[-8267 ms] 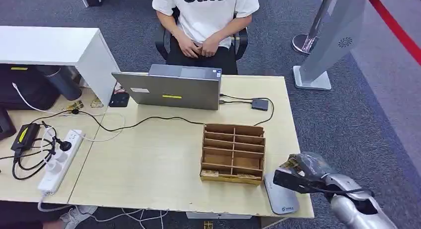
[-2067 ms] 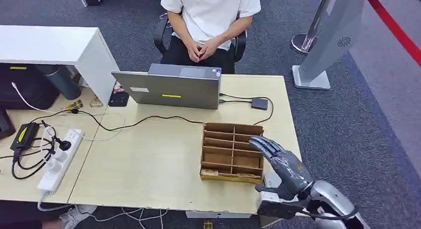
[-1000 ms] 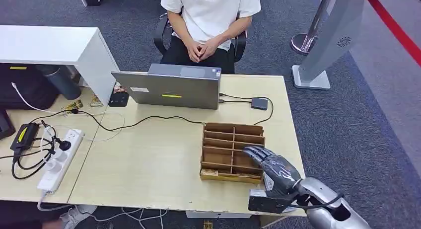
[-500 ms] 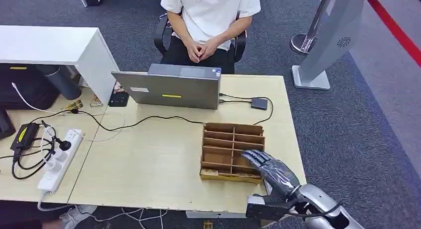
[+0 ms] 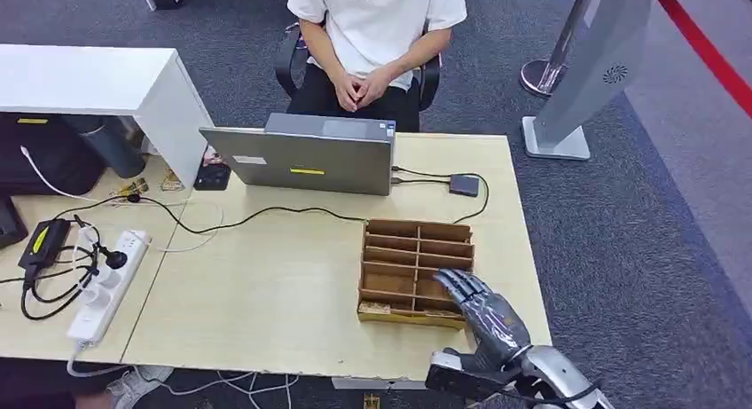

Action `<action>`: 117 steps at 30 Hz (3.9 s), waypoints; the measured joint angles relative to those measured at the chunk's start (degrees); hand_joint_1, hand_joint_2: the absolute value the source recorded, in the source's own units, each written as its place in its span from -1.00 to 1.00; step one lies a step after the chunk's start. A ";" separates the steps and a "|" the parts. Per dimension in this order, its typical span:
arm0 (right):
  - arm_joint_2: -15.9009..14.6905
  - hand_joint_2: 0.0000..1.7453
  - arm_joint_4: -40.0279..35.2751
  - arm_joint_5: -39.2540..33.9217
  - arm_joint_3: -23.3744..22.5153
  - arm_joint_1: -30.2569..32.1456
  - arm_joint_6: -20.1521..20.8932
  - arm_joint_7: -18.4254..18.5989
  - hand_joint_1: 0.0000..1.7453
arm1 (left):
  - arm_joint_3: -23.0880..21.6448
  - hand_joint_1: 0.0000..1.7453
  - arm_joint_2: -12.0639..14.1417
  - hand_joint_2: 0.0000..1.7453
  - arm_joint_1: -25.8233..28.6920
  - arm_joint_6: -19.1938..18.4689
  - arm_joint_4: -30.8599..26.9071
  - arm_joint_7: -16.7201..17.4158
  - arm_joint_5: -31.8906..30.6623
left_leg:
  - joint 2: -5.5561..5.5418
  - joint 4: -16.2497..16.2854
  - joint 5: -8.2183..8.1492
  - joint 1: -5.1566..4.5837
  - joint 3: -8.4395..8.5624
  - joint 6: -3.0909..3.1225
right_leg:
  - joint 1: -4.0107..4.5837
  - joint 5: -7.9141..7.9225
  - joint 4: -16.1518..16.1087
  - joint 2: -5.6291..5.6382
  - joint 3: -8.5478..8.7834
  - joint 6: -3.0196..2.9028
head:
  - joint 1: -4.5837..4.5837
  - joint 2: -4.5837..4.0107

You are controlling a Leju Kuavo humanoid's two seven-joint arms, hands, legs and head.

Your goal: Pass the card to the sensor for recognition and then transmit it.

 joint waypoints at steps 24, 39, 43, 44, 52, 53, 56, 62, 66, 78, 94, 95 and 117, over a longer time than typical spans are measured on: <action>2.47 1.00 0.65 3.39 -2.27 1.88 -1.68 1.44 -1.00 | 0.00 -1.00 -0.46 1.00 -0.09 0.68 -0.02 0.57 -0.98 | 0.02 0.00 0.02 0.00 0.05 0.00 | 0.00 0.02 0.01 0.03 0.03 0.00 | -0.02 0.00; 4.13 1.00 1.97 4.09 -3.02 2.20 -2.29 1.86 -1.00 | 0.00 -1.00 -0.48 1.00 -0.15 0.79 -0.02 0.61 -1.25 | 0.02 0.00 0.02 0.00 0.04 0.00 | -0.01 0.02 0.00 0.03 0.03 0.00 | -0.04 0.00; 4.31 1.00 2.01 4.11 -3.19 2.22 -2.30 1.86 -1.00 | 0.00 -1.00 -0.50 1.00 -0.16 0.79 -0.02 0.61 -1.25 | 0.02 0.00 0.02 0.00 0.05 0.00 | -0.01 0.02 0.01 0.03 0.03 0.00 | -0.04 0.00; 4.35 1.00 2.05 4.11 -3.26 2.23 -2.29 1.86 -1.00 | 0.00 -1.00 -0.50 1.00 -0.16 0.79 -0.02 0.59 -1.25 | 0.02 0.00 0.02 0.00 0.04 0.00 | -0.01 0.02 0.01 0.03 0.03 0.00 | -0.04 0.00; 4.65 1.00 2.32 4.85 -3.45 2.26 -2.53 1.86 -0.38 | 0.00 -1.00 -0.50 1.00 -0.17 1.05 -0.02 0.61 -1.40 | 0.02 0.00 0.02 0.00 0.04 0.00 | -0.01 0.02 0.01 0.03 0.03 0.00 | -0.04 0.00; 4.72 1.00 2.40 5.05 -3.47 2.27 -2.62 1.88 0.52 | 0.00 -1.00 -0.50 1.00 -0.17 1.11 -0.02 0.59 -1.40 | 0.02 0.00 0.02 0.00 0.04 0.00 | -0.01 0.02 0.00 0.03 0.03 0.00 | -0.04 0.00; 4.92 1.00 2.54 5.22 -3.52 2.36 -2.75 1.95 0.82 | 0.00 -1.00 -0.50 1.00 -0.18 1.18 -0.02 0.61 -1.49 | 0.02 0.00 0.02 0.00 0.05 0.00 | -0.01 0.02 0.01 0.03 0.03 0.00 | -0.04 0.00; 5.24 1.00 2.51 5.31 -3.74 2.40 -2.99 1.95 0.96 | 0.00 -1.00 -0.50 1.00 -0.21 1.29 -0.02 0.59 -1.57 | 0.02 0.00 0.02 0.00 0.06 0.00 | -0.01 0.02 0.00 0.02 0.05 0.00 | -0.02 0.00; 5.38 1.00 2.51 5.31 -3.78 2.47 -3.06 1.95 1.00 | 0.00 -1.00 -0.50 1.00 -0.23 1.29 -0.02 0.48 -1.57 | 0.02 0.00 0.02 0.00 0.07 0.01 | -0.01 0.02 0.01 0.02 0.06 0.00 | 0.00 0.00; 5.55 1.00 2.49 7.38 -4.00 2.81 -5.04 1.94 1.00 | 0.00 -1.00 -0.52 1.00 -0.27 1.25 -0.02 -0.20 -1.53 | 0.01 0.00 0.02 0.00 0.07 0.01 | -0.01 0.02 0.00 0.02 0.06 0.00 | -0.04 0.00; 6.38 1.00 0.57 13.18 -6.14 3.38 -12.20 1.16 1.00 | 0.00 -1.00 -0.81 1.00 -0.34 1.66 -0.02 -0.33 -2.14 | 0.02 0.00 0.03 0.00 0.06 0.01 | -0.01 0.02 0.01 0.03 0.07 0.01 | -0.02 0.00; 6.38 1.00 0.09 13.90 -6.56 3.05 -12.94 0.98 1.00 | 0.00 -1.00 -0.81 1.00 -0.34 1.66 -0.02 -0.39 -2.25 | 0.02 0.00 0.03 0.00 0.06 0.01 | -0.01 0.02 0.01 0.03 0.07 0.01 | -0.04 0.00; 10.47 1.00 7.81 1.01 -17.68 -28.94 -1.84 -1.22 1.00 | -2.95 -1.00 -1.48 1.00 -2.34 0.02 -0.57 2.45 -6.89 | 0.13 0.01 0.40 -0.02 0.07 0.04 | -0.02 0.37 0.06 0.16 0.05 0.06 | -0.02 0.00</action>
